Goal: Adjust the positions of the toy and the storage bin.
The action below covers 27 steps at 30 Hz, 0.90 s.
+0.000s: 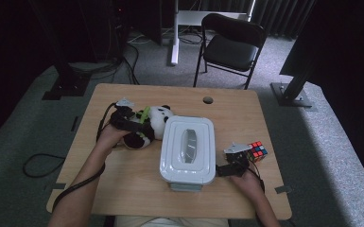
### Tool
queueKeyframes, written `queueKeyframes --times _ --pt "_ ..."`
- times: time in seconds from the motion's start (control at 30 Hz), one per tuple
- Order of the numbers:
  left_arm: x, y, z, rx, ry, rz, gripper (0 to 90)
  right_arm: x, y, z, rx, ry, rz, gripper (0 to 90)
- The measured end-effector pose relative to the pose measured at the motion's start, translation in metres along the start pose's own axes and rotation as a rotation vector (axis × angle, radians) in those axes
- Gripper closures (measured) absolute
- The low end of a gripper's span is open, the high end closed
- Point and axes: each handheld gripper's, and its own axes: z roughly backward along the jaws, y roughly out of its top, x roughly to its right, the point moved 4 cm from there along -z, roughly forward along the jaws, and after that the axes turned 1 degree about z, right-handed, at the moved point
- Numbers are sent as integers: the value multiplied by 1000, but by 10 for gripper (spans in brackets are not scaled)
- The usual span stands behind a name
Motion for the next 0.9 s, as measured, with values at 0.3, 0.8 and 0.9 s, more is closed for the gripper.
queueKeyframes --times 0.3,0.8,0.9 --pt "5 -4 10 22 -3 -11 10 0 0 0 0 0 0 126" --pt "46 -13 28 81 -52 -119 11 0 0 0 0 0 -1 126" --pt "51 -15 29 73 -47 -142 11 0 0 0 0 -1 0 127"
